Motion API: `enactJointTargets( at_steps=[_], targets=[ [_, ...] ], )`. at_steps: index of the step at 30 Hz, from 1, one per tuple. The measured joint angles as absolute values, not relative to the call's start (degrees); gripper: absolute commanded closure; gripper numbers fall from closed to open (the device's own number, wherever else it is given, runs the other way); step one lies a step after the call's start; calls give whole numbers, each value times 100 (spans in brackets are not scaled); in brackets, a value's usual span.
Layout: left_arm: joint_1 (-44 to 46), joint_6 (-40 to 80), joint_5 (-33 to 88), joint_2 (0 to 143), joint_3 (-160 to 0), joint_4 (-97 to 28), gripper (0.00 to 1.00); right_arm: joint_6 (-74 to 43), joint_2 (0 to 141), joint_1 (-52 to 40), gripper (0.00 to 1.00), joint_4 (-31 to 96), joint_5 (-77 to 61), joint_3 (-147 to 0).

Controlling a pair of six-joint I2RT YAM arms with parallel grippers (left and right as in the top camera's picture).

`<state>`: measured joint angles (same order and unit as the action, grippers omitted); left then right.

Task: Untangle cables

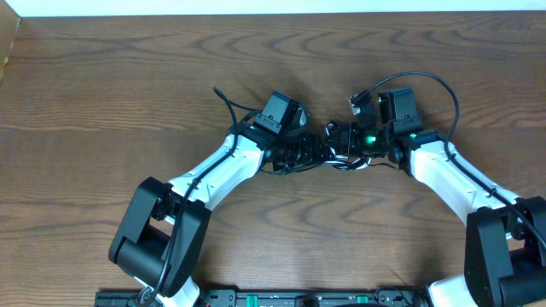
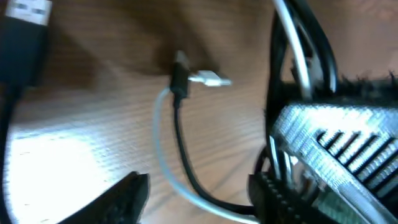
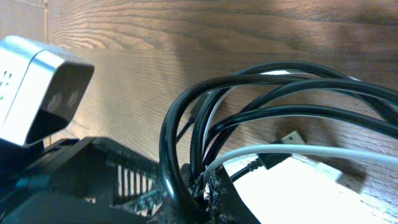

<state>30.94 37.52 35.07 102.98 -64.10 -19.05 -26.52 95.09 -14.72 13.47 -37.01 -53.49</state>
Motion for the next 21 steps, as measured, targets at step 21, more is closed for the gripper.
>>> enactJointTargets(
  at_steps=[21],
  targets=[
    [3170,2687,6318,10313,-6410,-1151,92,-3376,9507,-1446,99,1527,-2536,-5349]
  ],
)
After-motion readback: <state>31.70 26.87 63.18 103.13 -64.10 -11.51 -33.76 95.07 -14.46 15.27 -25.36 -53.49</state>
